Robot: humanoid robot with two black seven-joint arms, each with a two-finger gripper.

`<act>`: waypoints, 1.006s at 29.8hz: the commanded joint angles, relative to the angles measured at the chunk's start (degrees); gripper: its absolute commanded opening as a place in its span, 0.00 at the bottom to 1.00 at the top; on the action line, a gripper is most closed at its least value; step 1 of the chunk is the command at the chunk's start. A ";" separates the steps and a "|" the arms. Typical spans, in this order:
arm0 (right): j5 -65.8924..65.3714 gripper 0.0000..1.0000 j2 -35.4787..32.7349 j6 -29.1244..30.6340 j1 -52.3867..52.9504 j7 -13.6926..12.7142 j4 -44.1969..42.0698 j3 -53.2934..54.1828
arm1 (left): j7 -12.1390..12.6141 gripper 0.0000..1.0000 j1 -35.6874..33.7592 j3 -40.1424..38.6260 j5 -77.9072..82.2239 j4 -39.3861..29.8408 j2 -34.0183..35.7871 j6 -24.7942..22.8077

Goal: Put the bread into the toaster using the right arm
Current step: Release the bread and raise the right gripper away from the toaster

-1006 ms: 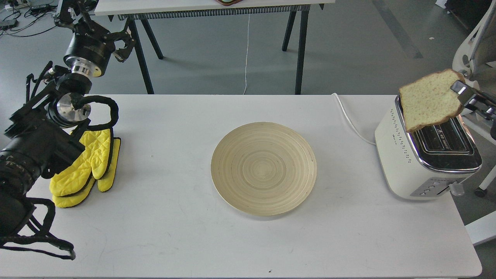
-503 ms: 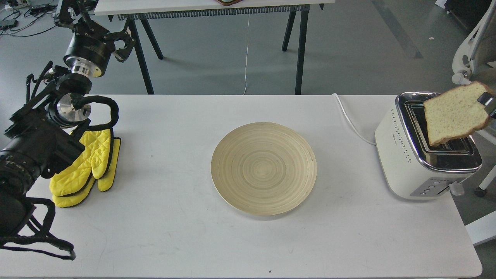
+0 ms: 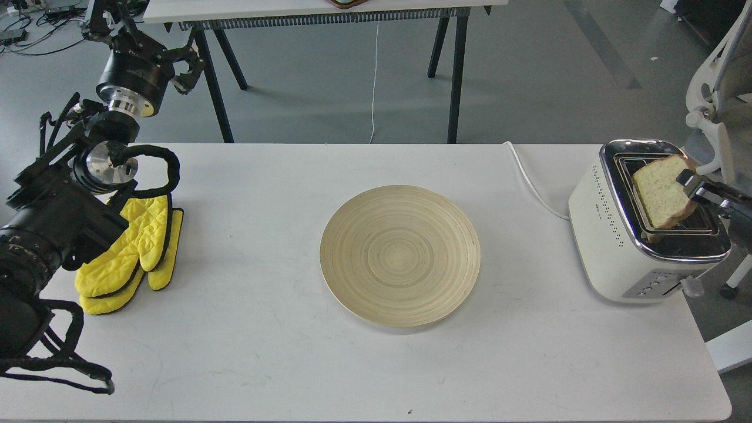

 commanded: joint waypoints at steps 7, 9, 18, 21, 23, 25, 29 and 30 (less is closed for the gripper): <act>0.49 0.95 0.84 -0.53 0.41 0.59 -0.01 5.28 | 0.00 1.00 0.00 -0.03 -0.01 0.02 0.00 0.00; 1.53 0.96 1.02 -0.53 0.32 0.59 -0.09 8.45 | 0.00 1.00 0.00 -0.03 -0.01 0.02 0.00 0.00; 24.19 1.00 9.09 0.35 0.32 1.99 -3.16 23.12 | 0.00 1.00 0.00 -0.03 -0.01 0.02 0.00 0.00; 29.30 1.00 17.16 0.79 0.50 5.85 -6.85 27.70 | 0.09 1.00 0.00 -0.12 -0.01 0.02 0.00 0.00; 31.41 1.00 21.39 1.13 0.50 9.01 -9.40 29.81 | 0.00 1.00 0.00 -0.38 -0.01 0.02 0.00 0.00; 34.66 1.00 24.38 2.01 0.32 9.64 -11.68 32.09 | 0.00 1.00 0.00 -0.47 -0.01 0.02 0.09 0.00; 44.58 0.99 32.55 4.65 0.06 10.17 -17.30 37.45 | 0.01 1.00 0.00 -0.47 -0.01 0.02 0.09 0.00; 46.44 0.99 34.57 5.26 0.06 10.17 -19.32 38.77 | 0.00 1.00 0.00 -0.47 -0.01 0.02 0.09 0.00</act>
